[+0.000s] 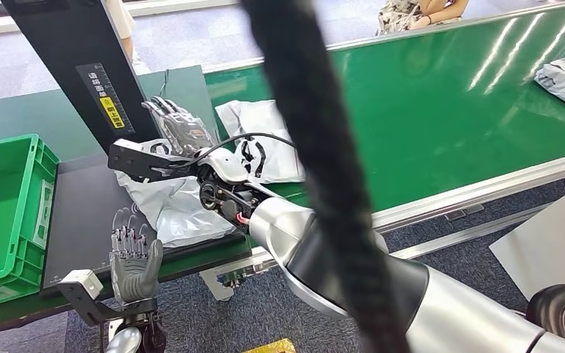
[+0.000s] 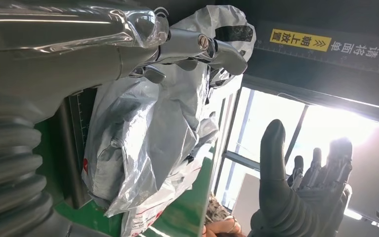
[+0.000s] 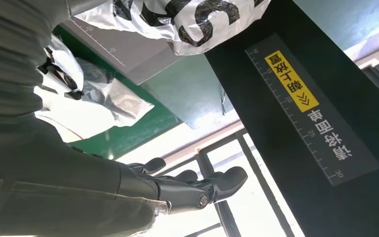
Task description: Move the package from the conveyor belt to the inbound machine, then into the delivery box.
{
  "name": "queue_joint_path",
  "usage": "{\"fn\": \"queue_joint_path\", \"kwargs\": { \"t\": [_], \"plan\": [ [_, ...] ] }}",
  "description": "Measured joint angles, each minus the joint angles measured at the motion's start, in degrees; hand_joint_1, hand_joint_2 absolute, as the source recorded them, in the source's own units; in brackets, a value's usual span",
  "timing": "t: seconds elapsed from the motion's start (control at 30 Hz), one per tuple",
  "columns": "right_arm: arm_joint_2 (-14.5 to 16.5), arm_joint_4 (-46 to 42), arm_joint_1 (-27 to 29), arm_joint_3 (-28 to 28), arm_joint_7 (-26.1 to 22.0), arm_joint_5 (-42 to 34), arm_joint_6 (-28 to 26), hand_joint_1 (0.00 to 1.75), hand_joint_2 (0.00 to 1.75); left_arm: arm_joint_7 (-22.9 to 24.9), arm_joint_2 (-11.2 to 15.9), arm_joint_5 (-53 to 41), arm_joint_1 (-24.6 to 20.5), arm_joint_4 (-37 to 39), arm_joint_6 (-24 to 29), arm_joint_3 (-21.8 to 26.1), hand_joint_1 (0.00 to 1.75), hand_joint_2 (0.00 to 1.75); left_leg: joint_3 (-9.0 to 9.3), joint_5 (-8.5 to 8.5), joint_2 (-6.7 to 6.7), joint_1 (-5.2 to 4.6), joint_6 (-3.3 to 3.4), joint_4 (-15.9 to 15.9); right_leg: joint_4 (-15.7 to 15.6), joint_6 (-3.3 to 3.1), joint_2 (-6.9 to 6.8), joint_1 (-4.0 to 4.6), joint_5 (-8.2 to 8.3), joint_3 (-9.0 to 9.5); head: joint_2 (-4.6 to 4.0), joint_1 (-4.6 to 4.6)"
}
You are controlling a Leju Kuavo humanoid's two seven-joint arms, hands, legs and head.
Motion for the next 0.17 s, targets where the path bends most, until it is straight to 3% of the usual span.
{"fn": "queue_joint_path", "kwargs": {
  "t": [0.17],
  "plan": [
    [0.0,0.0,-0.1,-0.5,-0.4,0.2,-0.6,0.00,1.75,0.0,0.0,-0.3,0.1,0.0,0.0,0.3,0.00,1.75,0.00,0.00,0.00,0.00,0.00,0.0,0.0,0.00,0.00,0.00,0.00,0.00,0.00,0.00]
  ]
}}
